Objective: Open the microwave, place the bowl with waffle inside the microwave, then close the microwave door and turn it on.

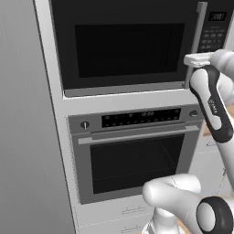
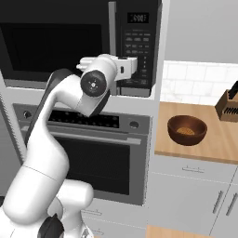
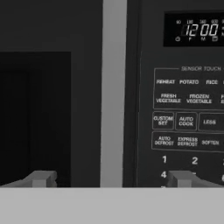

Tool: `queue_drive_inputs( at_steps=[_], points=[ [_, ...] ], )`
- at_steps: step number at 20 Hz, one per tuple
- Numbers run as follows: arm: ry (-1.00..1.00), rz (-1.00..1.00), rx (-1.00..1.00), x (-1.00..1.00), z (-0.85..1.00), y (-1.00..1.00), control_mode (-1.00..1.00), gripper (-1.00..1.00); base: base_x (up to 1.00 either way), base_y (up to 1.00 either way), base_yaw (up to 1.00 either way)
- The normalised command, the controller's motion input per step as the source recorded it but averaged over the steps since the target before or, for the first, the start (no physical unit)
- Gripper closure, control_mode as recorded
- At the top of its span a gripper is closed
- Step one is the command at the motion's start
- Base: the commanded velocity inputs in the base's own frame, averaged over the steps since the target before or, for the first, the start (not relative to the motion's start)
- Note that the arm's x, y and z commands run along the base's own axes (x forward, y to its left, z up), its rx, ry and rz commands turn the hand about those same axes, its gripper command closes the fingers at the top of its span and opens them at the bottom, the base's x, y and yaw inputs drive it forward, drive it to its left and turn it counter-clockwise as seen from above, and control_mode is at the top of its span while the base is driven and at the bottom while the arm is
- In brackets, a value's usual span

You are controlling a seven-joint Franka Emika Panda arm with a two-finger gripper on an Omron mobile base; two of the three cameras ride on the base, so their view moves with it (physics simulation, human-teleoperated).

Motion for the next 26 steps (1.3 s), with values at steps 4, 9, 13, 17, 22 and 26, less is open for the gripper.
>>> queue_drive_inputs(
  at_steps=[4, 9, 13, 17, 22, 26],
  points=[
    [0.08, 0.00, 0.00, 0.21, 0.00, 0.09, -1.00, -1.00, 0.00, 0.00, 0.00],
    [0.02, 0.00, 0.00, 0.29, 0.00, 0.04, -1.00, -1.00, 0.00, 0.00, 0.00],
    [0.03, 0.00, 0.00, 0.13, 0.00, 0.00, -1.00, -1.00, 0.00, 0.00, 0.00],
    [0.01, 0.00, 0.00, 0.17, 0.00, 0.00, -1.00, -1.00, 0.00, 0.00, 0.00],
    [0.00, 0.00, 0.00, 0.18, 0.00, 0.00, -1.00, -1.00, 0.00, 0.00, 0.00],
    [0.00, 0.00, 0.00, 0.02, 0.00, 0.00, -1.00, -1.00, 0.00, 0.00, 0.00]
  ],
)
